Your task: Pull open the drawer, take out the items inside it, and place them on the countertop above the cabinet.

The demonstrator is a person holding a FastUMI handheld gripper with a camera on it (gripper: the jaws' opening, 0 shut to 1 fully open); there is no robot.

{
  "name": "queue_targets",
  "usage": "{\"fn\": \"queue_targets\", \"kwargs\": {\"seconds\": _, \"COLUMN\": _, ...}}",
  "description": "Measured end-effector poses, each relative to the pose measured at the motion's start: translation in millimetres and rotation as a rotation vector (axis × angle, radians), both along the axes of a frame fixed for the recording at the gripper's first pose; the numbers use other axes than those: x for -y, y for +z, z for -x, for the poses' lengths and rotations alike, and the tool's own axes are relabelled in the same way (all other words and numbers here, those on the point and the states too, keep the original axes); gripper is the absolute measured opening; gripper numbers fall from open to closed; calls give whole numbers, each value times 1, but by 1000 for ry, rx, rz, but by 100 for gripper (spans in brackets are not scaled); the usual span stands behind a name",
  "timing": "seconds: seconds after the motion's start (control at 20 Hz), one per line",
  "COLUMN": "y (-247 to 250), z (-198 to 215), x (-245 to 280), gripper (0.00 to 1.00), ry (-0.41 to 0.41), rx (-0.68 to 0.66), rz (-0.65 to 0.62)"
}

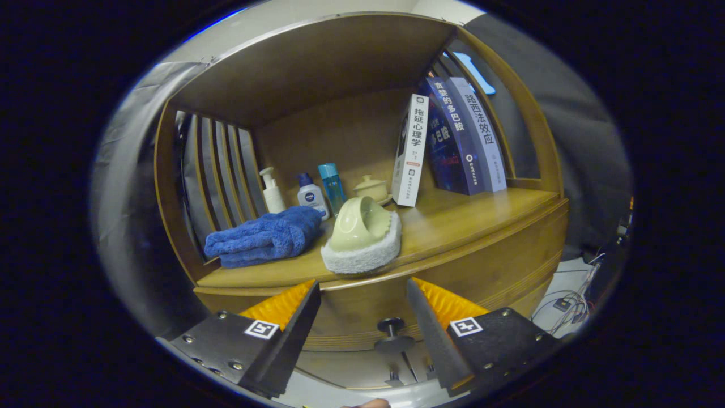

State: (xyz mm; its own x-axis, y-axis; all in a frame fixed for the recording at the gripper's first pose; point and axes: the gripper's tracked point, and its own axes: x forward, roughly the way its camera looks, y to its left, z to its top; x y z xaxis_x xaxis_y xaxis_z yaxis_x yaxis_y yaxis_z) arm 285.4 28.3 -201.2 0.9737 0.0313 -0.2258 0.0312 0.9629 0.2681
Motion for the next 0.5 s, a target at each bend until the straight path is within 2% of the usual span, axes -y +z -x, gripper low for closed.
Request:
{"fn": "queue_targets", "kwargs": {"seconds": 0.2, "y": 1, "z": 2, "x": -2, "gripper": 94, "ry": 2, "rx": -9, "rz": -26}}
{"fn": "queue_targets", "kwargs": {"seconds": 0.35, "y": 3, "z": 11, "x": 1, "gripper": 96, "ry": -9, "rx": -50, "rz": 14}}
{"fn": "queue_targets", "kwargs": {"seconds": 0.5, "y": 23, "z": 19, "x": -3, "gripper": 98, "ry": -5, "rx": -24, "rz": 49}}
